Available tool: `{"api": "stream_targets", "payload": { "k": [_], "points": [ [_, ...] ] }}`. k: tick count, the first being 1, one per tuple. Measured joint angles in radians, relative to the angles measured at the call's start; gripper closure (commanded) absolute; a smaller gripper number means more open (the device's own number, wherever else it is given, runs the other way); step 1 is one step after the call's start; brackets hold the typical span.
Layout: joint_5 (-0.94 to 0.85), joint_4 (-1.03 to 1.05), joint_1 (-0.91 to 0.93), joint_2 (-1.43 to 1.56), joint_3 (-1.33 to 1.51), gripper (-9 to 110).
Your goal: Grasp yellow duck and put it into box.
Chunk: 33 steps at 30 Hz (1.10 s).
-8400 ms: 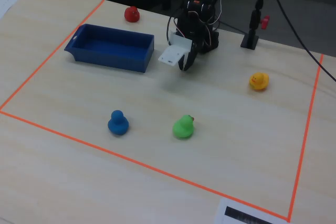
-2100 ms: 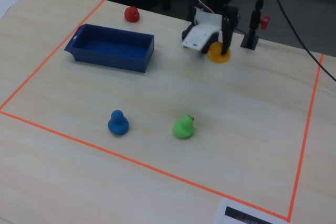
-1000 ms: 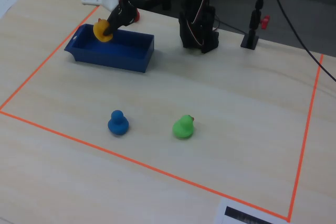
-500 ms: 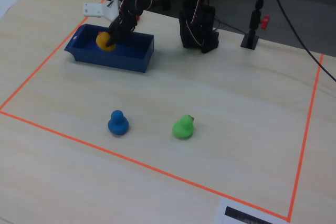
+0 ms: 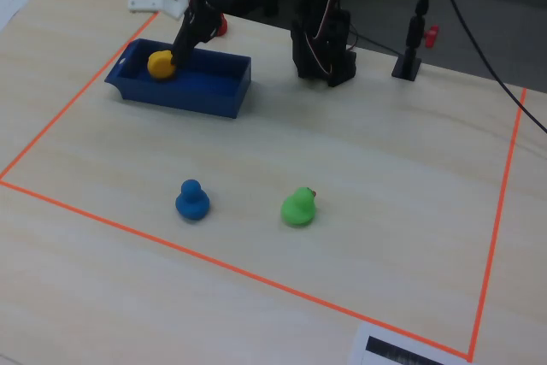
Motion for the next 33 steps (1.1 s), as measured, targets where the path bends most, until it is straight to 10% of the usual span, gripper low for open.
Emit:
{"api": "stream_targets", "payload": {
  "k": [6,12,22,33],
  "points": [
    [0.218,0.391,-0.434,0.305,-0.14,101],
    [0.195,0.35,-0.813,0.626,0.287,101],
    [0.153,0.233,-0.871,1.015,0.988,101],
    [0.143,0.387,-0.877,1.138,1.054,101]
  ]
}}
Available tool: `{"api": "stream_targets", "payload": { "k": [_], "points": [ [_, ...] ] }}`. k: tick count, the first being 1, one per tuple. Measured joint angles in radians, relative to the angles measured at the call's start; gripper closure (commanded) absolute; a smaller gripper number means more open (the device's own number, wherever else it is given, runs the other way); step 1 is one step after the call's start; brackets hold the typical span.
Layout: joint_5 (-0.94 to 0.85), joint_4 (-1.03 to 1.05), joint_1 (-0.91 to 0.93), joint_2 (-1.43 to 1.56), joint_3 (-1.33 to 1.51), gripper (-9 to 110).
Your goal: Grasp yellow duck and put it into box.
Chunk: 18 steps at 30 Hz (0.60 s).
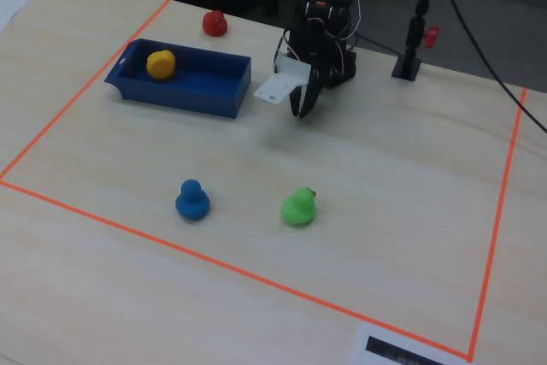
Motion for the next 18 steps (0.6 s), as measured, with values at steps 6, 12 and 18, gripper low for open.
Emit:
{"api": "stream_targets", "payload": {
  "k": [6,12,18],
  "points": [
    [-0.014,0.038,0.0,0.003,0.0,101],
    [-0.028,0.04,0.0,0.003,0.0,101],
    [-0.028,0.04,0.0,0.003,0.0,101]
  ]
}}
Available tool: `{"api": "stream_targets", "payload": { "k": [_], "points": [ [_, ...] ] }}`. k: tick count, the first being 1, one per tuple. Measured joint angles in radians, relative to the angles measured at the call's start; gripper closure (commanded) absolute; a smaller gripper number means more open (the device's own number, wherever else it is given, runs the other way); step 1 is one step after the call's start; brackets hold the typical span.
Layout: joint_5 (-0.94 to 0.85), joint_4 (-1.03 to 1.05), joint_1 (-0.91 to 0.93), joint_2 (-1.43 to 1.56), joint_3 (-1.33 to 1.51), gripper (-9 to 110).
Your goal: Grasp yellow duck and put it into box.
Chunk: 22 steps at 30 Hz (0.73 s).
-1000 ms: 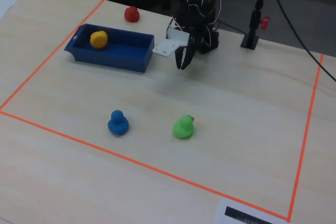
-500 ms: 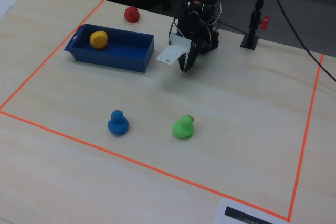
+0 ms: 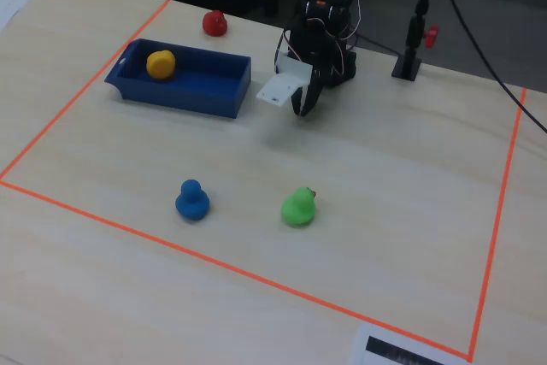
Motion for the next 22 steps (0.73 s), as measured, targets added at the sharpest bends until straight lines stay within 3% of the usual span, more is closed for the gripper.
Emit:
{"api": "stream_targets", "payload": {
  "k": [22],
  "points": [
    [0.0,0.0,0.0,0.0,0.0,101]
  ]
}}
